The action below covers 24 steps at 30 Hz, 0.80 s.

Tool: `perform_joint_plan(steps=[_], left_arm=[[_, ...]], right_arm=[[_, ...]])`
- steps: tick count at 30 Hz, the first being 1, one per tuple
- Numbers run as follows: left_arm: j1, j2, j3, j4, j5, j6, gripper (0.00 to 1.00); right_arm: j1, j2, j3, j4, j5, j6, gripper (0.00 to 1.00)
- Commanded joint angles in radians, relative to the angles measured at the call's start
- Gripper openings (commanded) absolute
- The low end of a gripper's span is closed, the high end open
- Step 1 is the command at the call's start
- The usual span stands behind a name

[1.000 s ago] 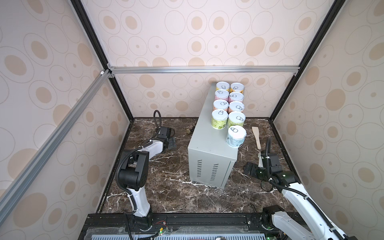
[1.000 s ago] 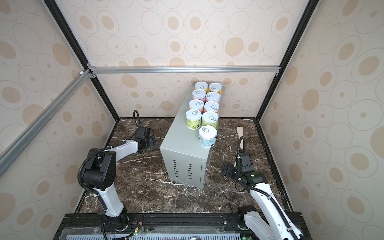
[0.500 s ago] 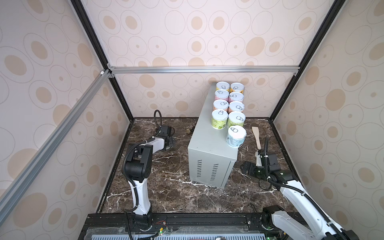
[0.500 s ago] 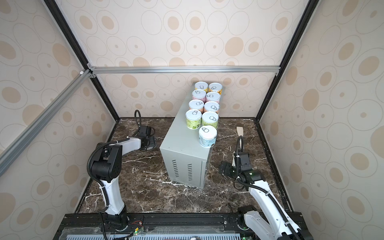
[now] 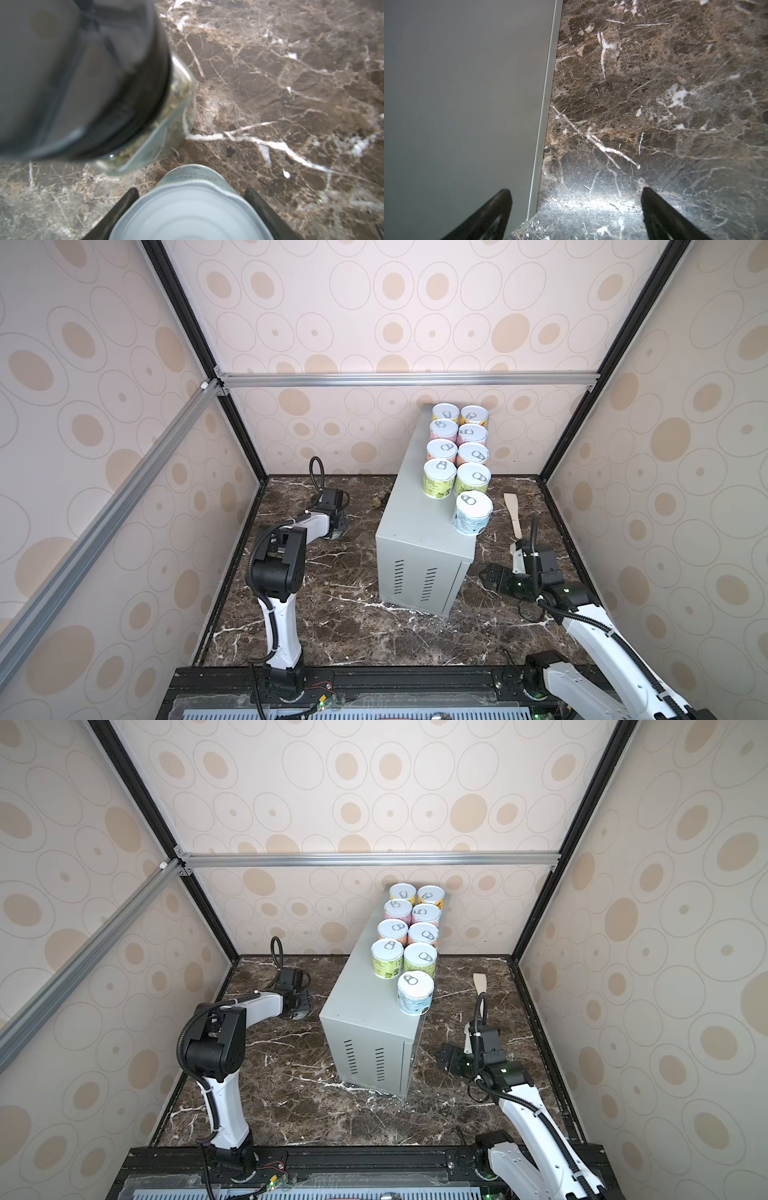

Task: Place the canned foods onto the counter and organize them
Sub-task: 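Lower the left gripper onto the last pale blue can on the floor and close it, then lift the pale blue can with the left gripper up toward the box top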

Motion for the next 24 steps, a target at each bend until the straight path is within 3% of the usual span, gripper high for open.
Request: perform_joint_plan(steps=[1,12,24], left_arm=[[0.007,-0.092,-0.019,-0.001,0.024,-0.008,0.58],[-0.013,-0.361,-0.147,-0.074,0.132,-0.019,0.57],[-0.148,-0.689,-0.228,-0.224,0.192,-0.024,0.57]], right_arm=[[-0.003,-0.015,0.023,-0.027,-0.014,-0.012,0.99],[-0.003,-0.036,0.052,-0.076,-0.067,-0.017,0.99],[-0.002,-0.089,0.118,-0.202,-0.141,-0.021,0.99]])
